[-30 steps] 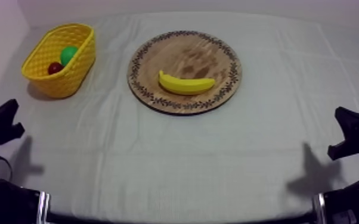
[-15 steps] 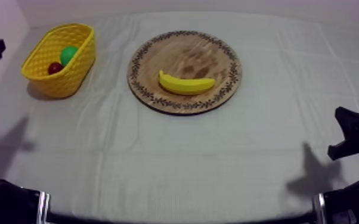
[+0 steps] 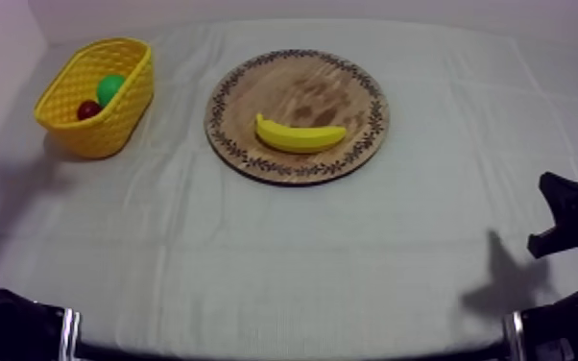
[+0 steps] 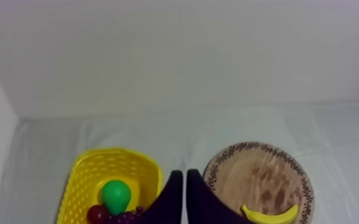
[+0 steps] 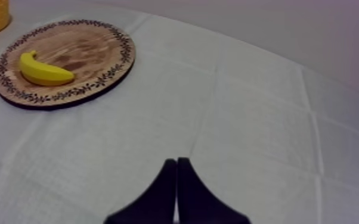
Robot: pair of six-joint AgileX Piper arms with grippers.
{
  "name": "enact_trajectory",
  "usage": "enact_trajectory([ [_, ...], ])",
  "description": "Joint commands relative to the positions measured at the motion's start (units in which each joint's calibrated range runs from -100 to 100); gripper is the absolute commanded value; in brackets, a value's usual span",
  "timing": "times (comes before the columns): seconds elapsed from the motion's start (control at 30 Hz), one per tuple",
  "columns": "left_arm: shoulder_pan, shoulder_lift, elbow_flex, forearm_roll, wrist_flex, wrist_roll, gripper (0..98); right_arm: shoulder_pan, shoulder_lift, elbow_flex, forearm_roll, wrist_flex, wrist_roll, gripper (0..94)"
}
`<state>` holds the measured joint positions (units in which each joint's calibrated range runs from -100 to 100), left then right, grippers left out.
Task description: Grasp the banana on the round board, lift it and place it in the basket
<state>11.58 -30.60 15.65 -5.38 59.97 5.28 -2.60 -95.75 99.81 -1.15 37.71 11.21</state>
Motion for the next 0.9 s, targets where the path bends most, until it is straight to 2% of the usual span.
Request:
enact_trajectory([
  [0.0, 0.7, 4.2, -10.2, -0.09, 0.6, -0.3, 0.0, 0.0, 0.0, 0.0, 0.0, 0.0, 0.0, 0.3],
  [0.5, 8.0, 19.8, -29.3, -0.72, 7.4, -1.9, 0.0, 0.0, 0.0, 0.0, 0.0, 0.0, 0.0, 0.3],
  [0.87, 15.1, 31.6, -33.7, -3.44, 9.9, -0.2, 0.0, 0.0, 0.0, 0.0, 0.0, 0.0, 0.0, 0.3],
])
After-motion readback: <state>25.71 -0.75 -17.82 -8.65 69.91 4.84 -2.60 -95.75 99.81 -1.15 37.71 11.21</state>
